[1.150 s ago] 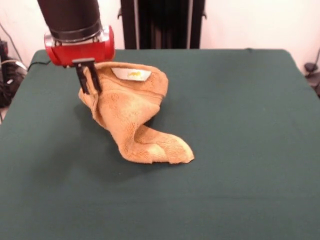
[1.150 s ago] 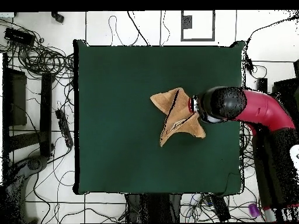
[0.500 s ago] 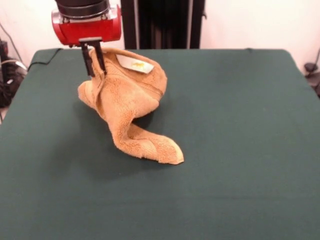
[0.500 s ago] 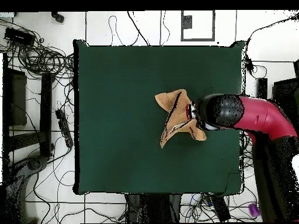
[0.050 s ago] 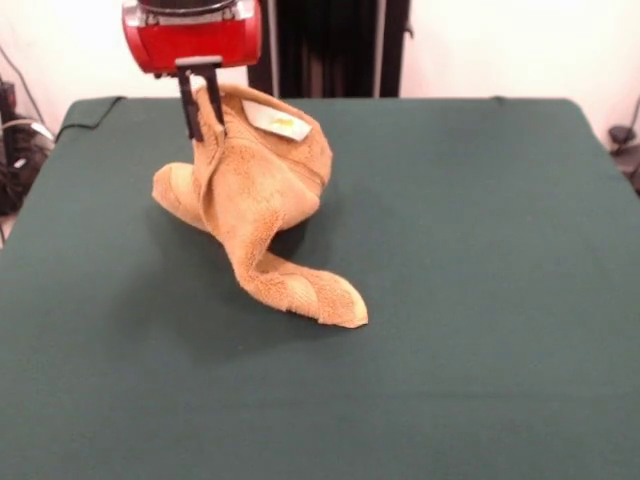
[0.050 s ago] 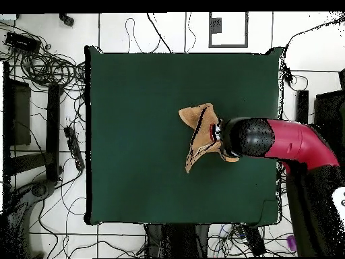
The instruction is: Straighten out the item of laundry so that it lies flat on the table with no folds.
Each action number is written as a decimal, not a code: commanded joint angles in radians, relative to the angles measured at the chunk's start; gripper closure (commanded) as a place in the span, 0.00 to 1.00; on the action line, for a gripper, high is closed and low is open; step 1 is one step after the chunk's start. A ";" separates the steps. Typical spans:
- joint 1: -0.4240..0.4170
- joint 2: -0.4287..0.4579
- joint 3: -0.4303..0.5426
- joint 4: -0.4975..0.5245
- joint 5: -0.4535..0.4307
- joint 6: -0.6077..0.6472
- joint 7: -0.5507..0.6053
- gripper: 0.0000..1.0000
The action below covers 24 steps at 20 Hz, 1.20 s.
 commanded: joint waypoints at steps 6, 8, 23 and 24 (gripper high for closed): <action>0.065 -0.084 -0.001 0.227 0.046 -0.070 0.133 1.00; 0.072 -0.104 -0.008 0.241 0.053 -0.067 0.143 1.00; 0.135 -0.203 -0.075 0.259 0.107 0.005 0.162 1.00; 0.136 -0.209 -0.076 0.258 0.110 0.012 0.160 1.00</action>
